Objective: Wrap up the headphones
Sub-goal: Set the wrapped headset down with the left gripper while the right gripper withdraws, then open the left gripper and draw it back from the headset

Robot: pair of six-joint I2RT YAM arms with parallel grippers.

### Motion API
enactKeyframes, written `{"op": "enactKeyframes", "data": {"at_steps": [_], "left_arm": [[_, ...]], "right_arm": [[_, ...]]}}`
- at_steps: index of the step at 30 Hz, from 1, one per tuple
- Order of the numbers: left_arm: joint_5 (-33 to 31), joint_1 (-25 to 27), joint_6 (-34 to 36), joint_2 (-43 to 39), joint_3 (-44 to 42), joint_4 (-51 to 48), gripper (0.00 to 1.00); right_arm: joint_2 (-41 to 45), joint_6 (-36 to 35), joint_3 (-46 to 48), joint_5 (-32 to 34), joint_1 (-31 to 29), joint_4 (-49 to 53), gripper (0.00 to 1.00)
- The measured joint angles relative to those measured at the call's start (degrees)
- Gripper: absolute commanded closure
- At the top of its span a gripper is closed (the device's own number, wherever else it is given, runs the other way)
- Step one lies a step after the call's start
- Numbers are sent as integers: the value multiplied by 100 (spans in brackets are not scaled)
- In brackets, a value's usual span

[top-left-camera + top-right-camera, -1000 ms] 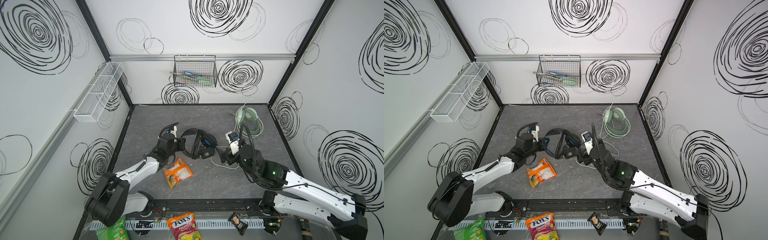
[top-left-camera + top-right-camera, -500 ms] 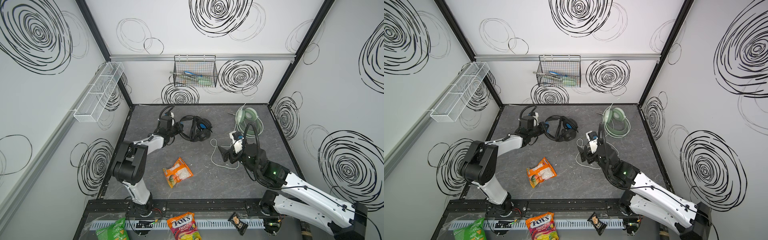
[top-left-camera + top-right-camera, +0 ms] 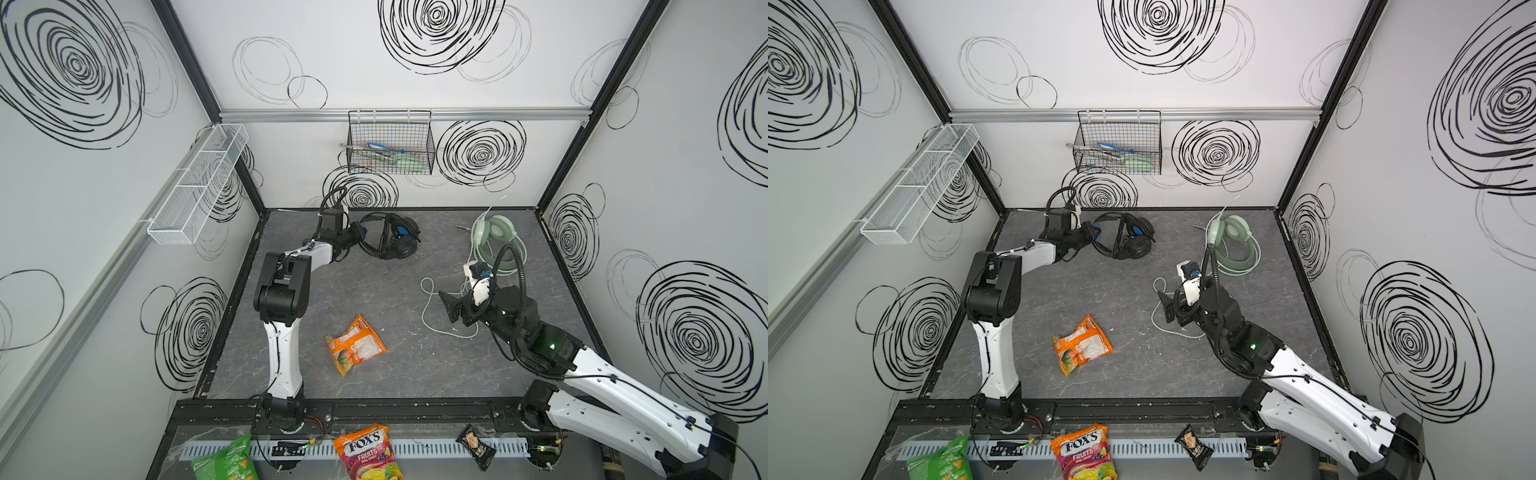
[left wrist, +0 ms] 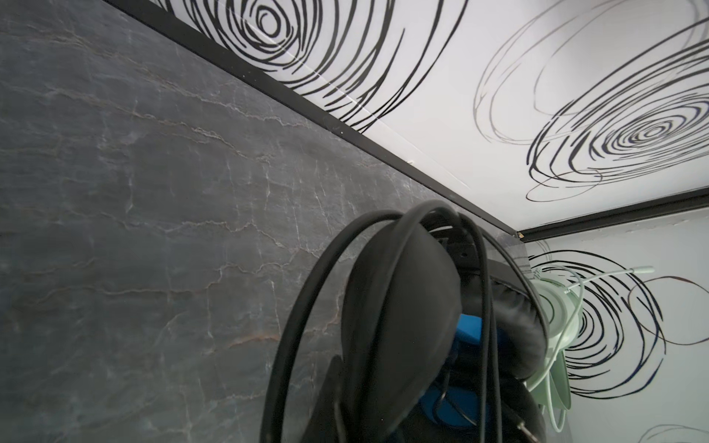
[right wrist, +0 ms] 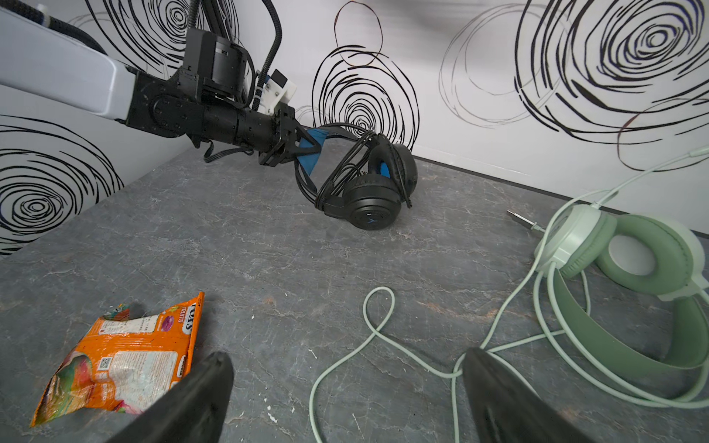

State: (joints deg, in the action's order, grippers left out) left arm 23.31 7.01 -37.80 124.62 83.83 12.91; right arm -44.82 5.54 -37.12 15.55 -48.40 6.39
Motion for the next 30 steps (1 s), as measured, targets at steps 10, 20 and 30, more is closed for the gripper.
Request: {"op": "enactKeyframes", "data": {"at_steps": [10, 20, 30], "left_arm": [[146, -114, 109, 227, 96, -81, 79], [173, -264, 229, 439, 170, -179, 63], [-66, -339, 450, 417, 168, -293, 21]], "right_arm": [[2, 0, 7, -13, 13, 0, 3], [76, 0, 35, -15, 37, -2, 3], [98, 0, 42, -7, 42, 0, 3]]}}
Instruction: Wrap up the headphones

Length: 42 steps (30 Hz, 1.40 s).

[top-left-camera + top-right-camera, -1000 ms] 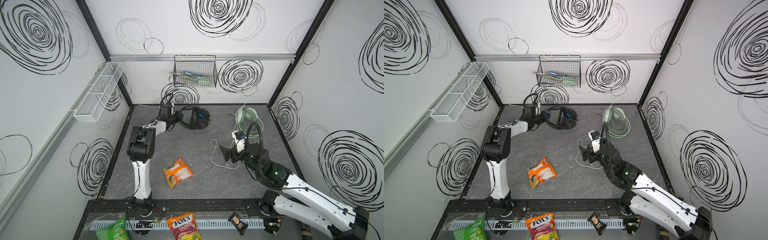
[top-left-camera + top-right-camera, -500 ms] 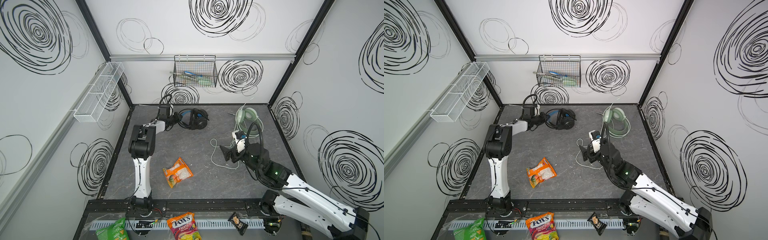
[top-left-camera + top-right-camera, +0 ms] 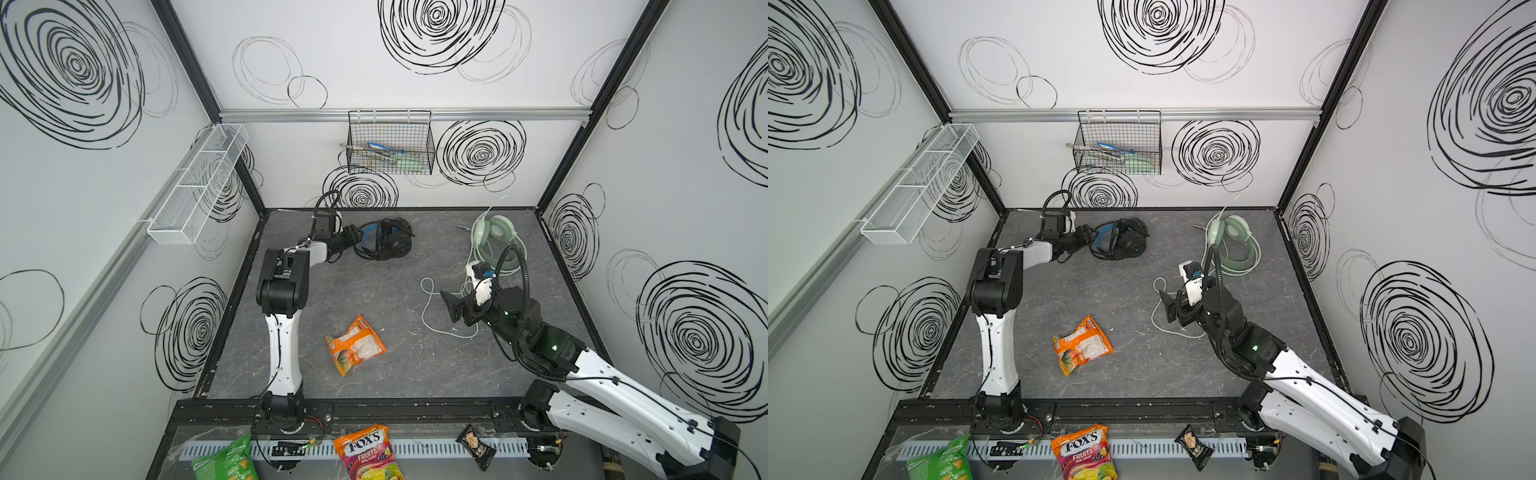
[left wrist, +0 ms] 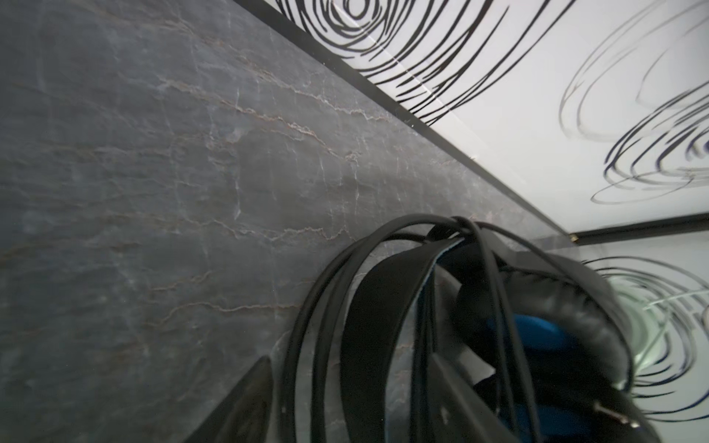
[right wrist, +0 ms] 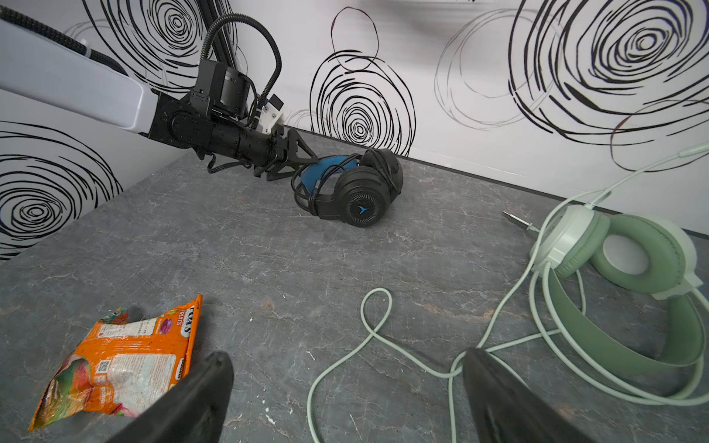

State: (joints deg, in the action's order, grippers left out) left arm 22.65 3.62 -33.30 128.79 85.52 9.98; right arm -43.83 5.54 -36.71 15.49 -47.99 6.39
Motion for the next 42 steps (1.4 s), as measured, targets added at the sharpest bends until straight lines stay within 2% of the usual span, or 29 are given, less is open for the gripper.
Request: {"op": "enactKeyframes", "data": {"at_steps": [3, 7, 10, 14, 19, 25, 30, 36, 42], "left_arm": [[-87, -13, 33, -160, -120, -22, 13], [-188, -37, 81, -702, -509, -70, 9], [-258, -33, 68, -1486, -1224, 144, 4], [-352, 120, -42, -2758, -2444, 527, 2], [-540, 822, -120, -4186, -3661, 730, 2], [-791, 2083, 68, -5713, -4395, 380, 0], [-868, 3060, 267, -6540, -4837, 348, 0], [-791, 3206, 227, -6747, -5589, 407, 1], [-680, 3521, 225, -6935, -5746, 601, 1]], "right_arm": [[31, 0, 70, 22, 0, -46, 3], [42, 4, 184, 57, 2, -87, 3], [-7, 39, 199, 125, 20, -85, 3], [-63, 70, 199, 175, 122, -92, 3], [-164, 107, 205, 105, 538, -109, 3], [-538, 125, 199, -323, 1652, -175, 3], [-1222, 149, 55, -734, 2798, -315, 3], [-2627, 87, -782, -966, 3663, -627, 3], [-4057, 44, -1600, -1032, 3939, -905, 3]]}}
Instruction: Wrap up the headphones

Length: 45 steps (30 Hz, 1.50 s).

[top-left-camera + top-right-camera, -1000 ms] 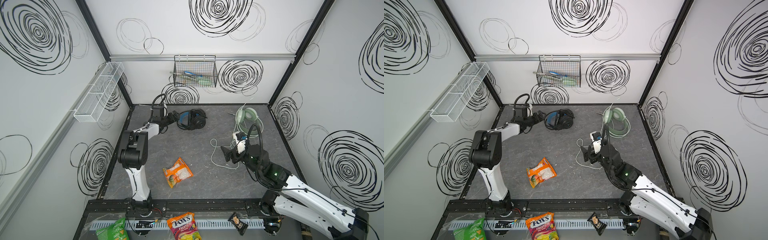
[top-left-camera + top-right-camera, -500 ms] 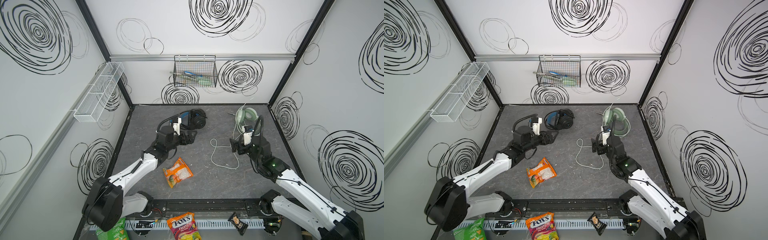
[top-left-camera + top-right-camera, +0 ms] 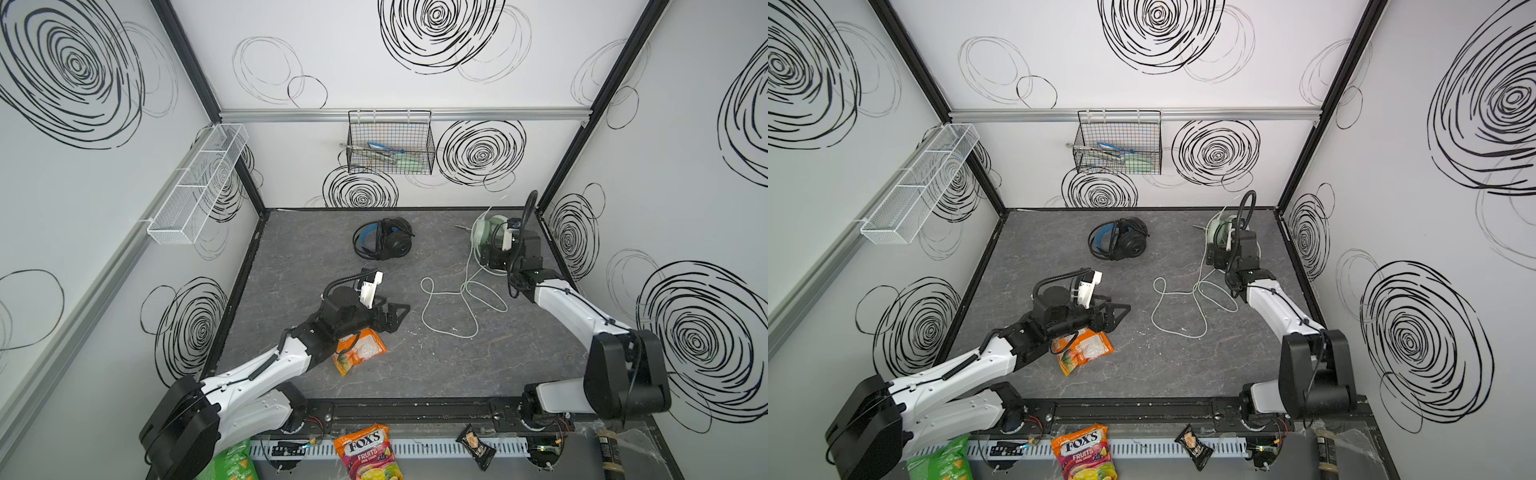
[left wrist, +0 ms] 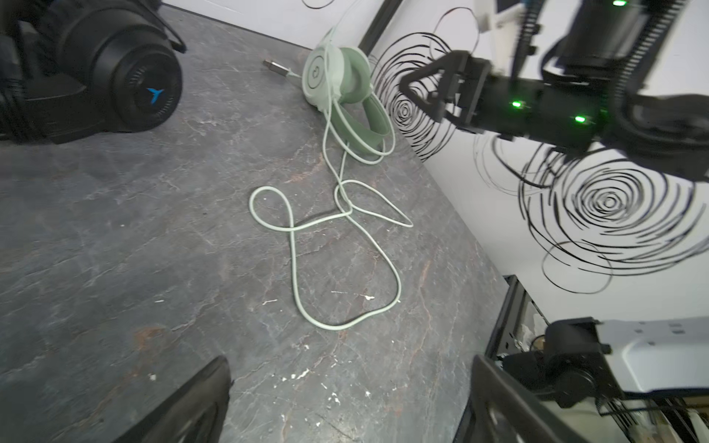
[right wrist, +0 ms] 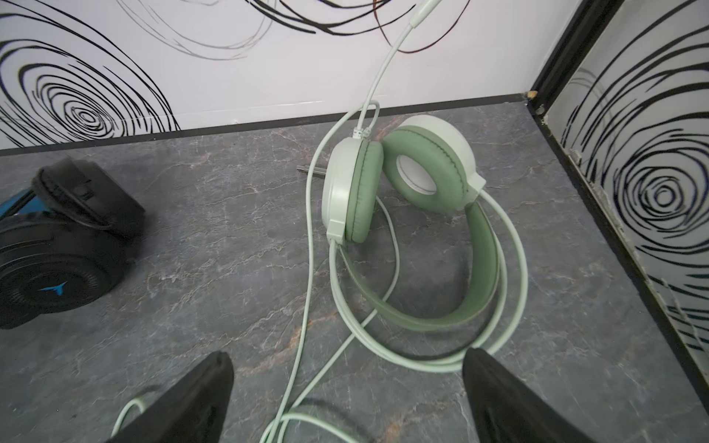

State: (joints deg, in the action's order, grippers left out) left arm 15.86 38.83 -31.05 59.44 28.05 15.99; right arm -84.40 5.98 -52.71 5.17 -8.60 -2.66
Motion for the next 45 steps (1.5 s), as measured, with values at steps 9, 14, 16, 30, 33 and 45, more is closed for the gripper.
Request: {"op": "enactKeyframes", "data": {"at_steps": [9, 14, 16, 30, 33, 45], "left_arm": [[96, 66, -20, -267, -214, 251, 2], [160, 44, -48, -313, -299, 398, 2], [221, 11, -92, -332, -393, 535, 2], [645, -525, -345, -546, -706, 925, 2], [754, -699, -374, -575, -708, 1012, 2], [837, -927, -444, -542, -846, 1237, 3]], "right_arm": [[-1965, -11, -1360, -380, 70, 472, 3], [-2063, 24, -1360, -514, 133, 573, 3], [-2063, 37, -1360, -566, 212, 573, 3], [-2065, 175, -968, -966, 411, 402, 3], [-2004, 219, -844, -1054, 400, 306, 3], [-1045, 1080, 407, -1930, -448, -258, 3]]}}
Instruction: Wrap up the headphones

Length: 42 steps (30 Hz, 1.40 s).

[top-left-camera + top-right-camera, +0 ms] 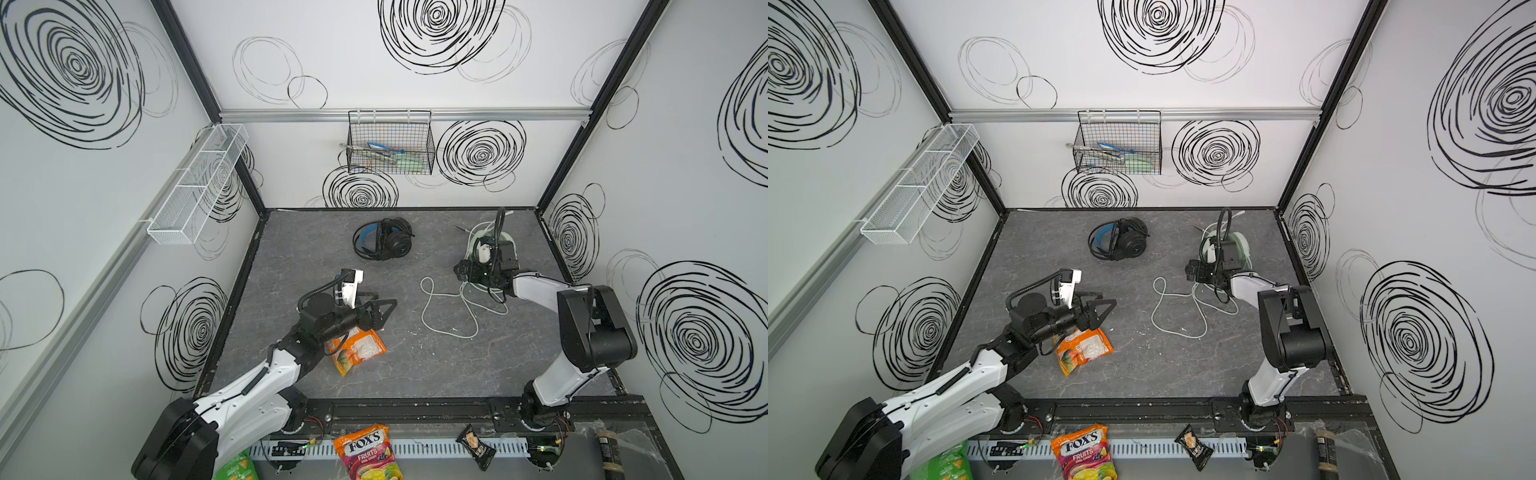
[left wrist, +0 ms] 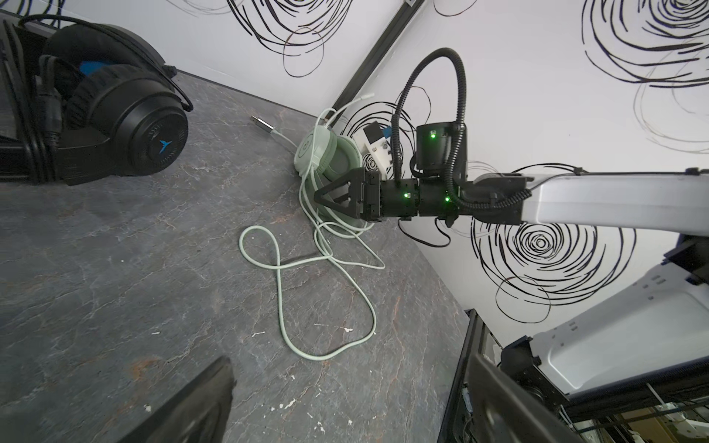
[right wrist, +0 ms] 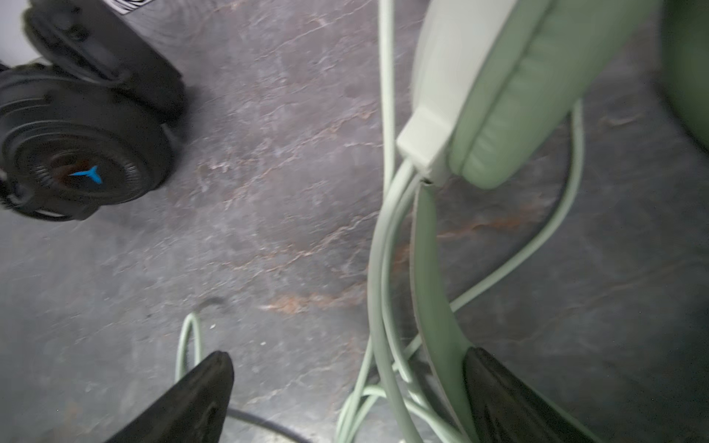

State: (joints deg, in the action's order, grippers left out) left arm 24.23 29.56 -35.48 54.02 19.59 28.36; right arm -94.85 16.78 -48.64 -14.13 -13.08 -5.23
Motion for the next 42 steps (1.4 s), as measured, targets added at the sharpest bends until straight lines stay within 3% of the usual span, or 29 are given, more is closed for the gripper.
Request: {"op": "enactKeyframes", "data": {"at_steps": [9, 15, 22, 32, 42], "left_arm": [[-295, -44, 74, -15, -33, -199, 3], [-621, -42, 111, -31, -44, -479, 3], [-1237, 343, 142, 98, 79, -887, 7], [-2048, 1432, -160, 1836, 1266, -728, 13], [-2780, 1757, -595, 4229, 3305, -1038, 17]], "right_arm": [[90, 833, 52, -656, -1099, -398, 3], [111, 1283, -28, -1161, -1482, -769, 3], [1294, 970, -31, -715, -1473, -260, 3], [3108, 105, 981, 428, -1220, -81, 3], [3895, -236, 1329, 603, -691, -57, 3]]}}
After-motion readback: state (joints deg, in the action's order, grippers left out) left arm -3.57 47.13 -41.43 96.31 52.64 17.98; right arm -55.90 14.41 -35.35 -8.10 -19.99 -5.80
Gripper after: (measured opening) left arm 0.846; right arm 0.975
